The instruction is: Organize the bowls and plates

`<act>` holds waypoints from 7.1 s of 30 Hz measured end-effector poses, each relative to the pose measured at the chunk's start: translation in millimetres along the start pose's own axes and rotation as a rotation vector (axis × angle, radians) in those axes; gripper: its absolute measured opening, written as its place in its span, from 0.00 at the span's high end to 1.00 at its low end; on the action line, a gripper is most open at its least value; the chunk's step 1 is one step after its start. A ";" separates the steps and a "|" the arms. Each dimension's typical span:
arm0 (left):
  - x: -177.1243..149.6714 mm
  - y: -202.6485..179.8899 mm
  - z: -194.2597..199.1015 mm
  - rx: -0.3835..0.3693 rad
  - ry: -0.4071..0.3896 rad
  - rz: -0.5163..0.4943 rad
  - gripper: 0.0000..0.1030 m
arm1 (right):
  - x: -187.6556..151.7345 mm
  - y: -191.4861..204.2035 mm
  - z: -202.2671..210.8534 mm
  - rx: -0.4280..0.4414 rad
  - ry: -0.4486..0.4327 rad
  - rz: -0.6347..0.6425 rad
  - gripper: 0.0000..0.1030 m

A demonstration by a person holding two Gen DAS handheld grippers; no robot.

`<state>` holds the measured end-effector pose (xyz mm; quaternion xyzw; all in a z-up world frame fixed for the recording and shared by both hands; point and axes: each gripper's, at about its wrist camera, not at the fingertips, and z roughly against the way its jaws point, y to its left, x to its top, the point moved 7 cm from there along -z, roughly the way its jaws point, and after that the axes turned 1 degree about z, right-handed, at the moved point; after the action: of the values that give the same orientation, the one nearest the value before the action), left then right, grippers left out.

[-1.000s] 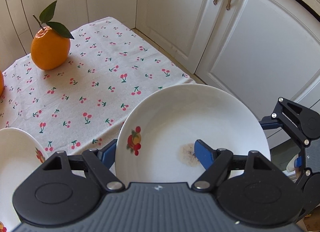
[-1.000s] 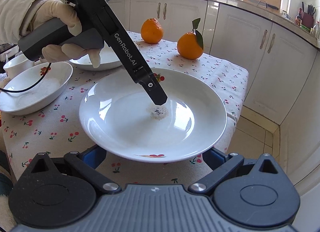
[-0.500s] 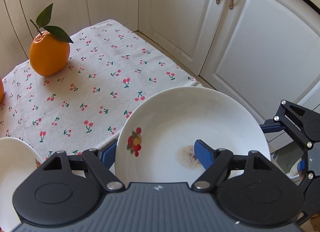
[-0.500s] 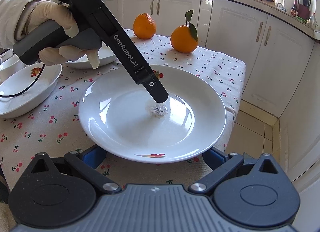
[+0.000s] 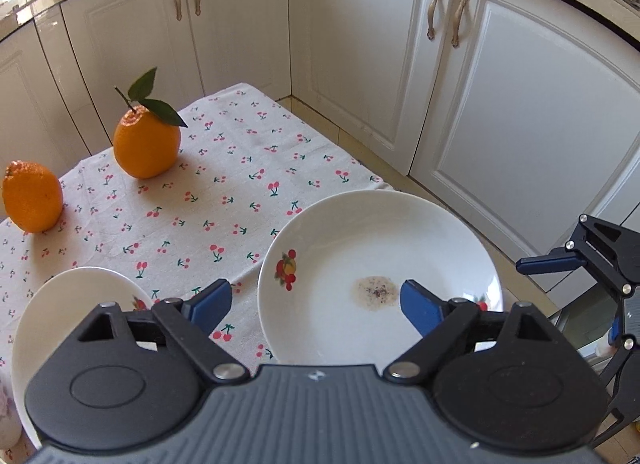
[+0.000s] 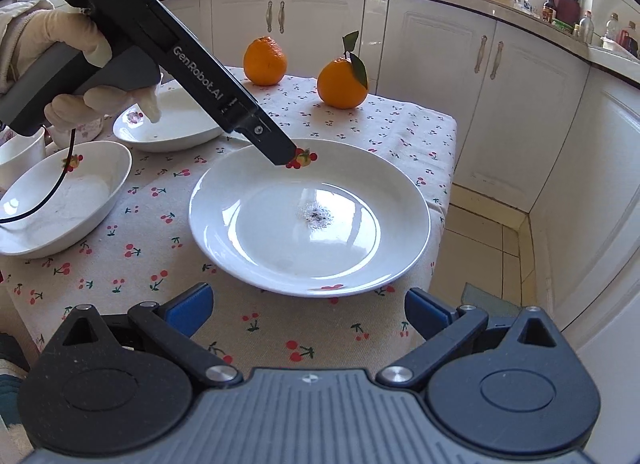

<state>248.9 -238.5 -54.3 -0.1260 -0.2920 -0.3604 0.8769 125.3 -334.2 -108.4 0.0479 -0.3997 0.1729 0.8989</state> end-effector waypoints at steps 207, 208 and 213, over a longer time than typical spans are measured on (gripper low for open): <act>-79.5 -31.2 2.9 -0.127 -0.098 -0.077 0.01 | 76.1 -73.3 -85.4 0.367 0.206 -0.265 0.13; -79.5 -30.7 2.3 -0.134 -0.098 -0.071 0.01 | 75.9 -73.8 -84.8 0.366 0.206 -0.266 0.13; -77.7 -26.8 -3.2 -0.132 -0.097 -0.057 0.01 | 74.6 -75.2 -81.8 0.355 0.204 -0.269 0.13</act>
<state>187.1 -215.5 -103.4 -0.1925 -0.3129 -0.3971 0.8410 255.3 -365.9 -104.9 0.2402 -0.2603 0.1229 0.9270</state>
